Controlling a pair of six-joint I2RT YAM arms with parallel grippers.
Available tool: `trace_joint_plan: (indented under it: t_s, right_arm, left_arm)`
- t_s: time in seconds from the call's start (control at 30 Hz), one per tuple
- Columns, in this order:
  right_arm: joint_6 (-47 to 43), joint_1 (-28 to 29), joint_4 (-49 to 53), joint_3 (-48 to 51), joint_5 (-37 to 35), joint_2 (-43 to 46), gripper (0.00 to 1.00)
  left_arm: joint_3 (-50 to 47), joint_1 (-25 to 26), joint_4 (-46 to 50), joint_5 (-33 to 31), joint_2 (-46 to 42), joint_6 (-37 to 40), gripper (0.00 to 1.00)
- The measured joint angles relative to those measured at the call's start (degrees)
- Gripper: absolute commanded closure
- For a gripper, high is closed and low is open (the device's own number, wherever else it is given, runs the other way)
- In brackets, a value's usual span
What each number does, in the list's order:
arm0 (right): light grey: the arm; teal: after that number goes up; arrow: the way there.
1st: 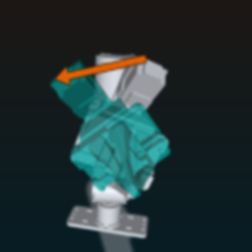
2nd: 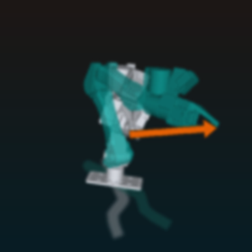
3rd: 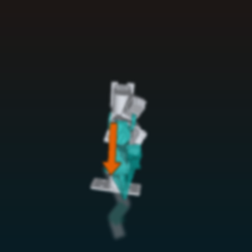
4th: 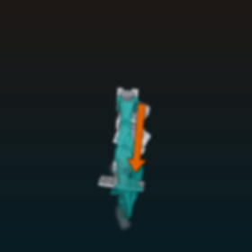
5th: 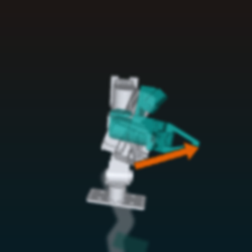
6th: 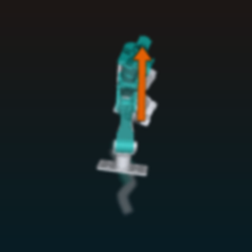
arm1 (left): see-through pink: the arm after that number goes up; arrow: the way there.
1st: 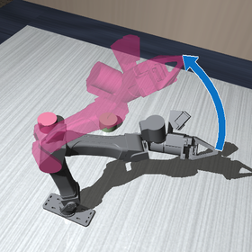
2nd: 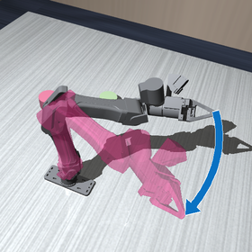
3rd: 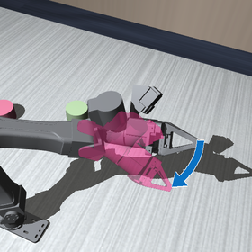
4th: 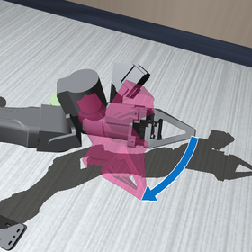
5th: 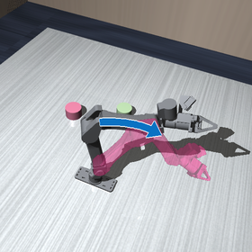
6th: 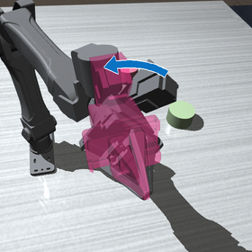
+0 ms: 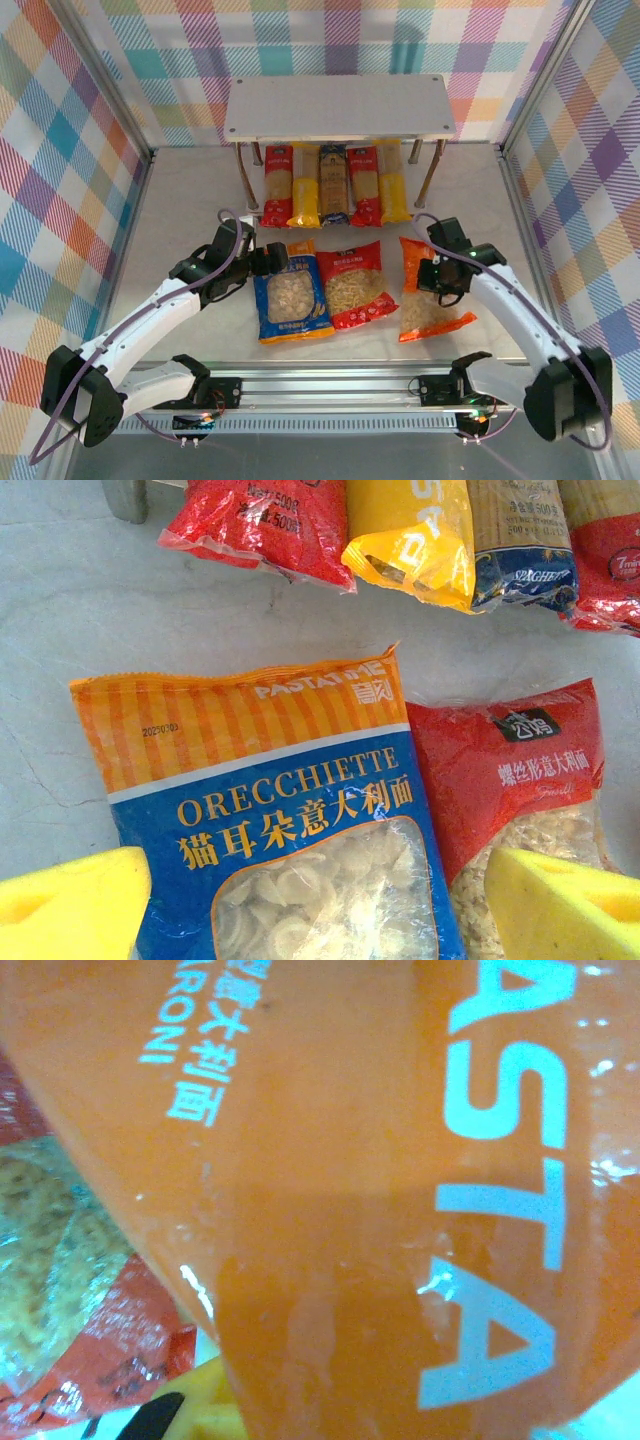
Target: Place and organize the pasta boxes and bags onto the shelf
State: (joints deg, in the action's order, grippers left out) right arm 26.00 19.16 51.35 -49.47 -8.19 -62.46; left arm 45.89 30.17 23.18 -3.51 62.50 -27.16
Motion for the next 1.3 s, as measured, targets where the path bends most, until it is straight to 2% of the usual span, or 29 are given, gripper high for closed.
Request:
trace_joint_plan:
  t_s: [0.33,0.57,0.7,0.97,1.13,1.3]
  right_arm:
    - [-4.02,0.0,11.78,-21.97,-8.15,6.91,1.0]
    - [-9.9,0.0,10.8,-40.85,-11.19,5.57,1.0]
    - [-14.29,0.0,7.23,-50.99,-11.56,-0.79,1.0]
    - [-21.05,0.0,-1.79,-69.96,-10.29,-21.16,1.0]
    - [-23.91,0.0,-2.4,-82.79,-8.83,-32.81,1.0]
    - [-25.49,0.0,-2.38,-94.62,-7.43,-40.85,1.0]
  left_arm:
    - [0.22,0.0,0.04,0.0,0.07,0.46,0.14]
    - [2.23,0.0,0.44,0.0,0.24,1.22,0.14]
    - [2.82,0.0,0.48,0.0,0.24,1.31,0.14]
    - [2.93,0.0,0.85,-0.04,0.22,1.36,0.14]
    - [3.17,-0.02,1.66,-0.35,0.07,1.75,0.13]
    - [3.39,-0.11,2.16,-0.5,-0.02,1.75,0.13]
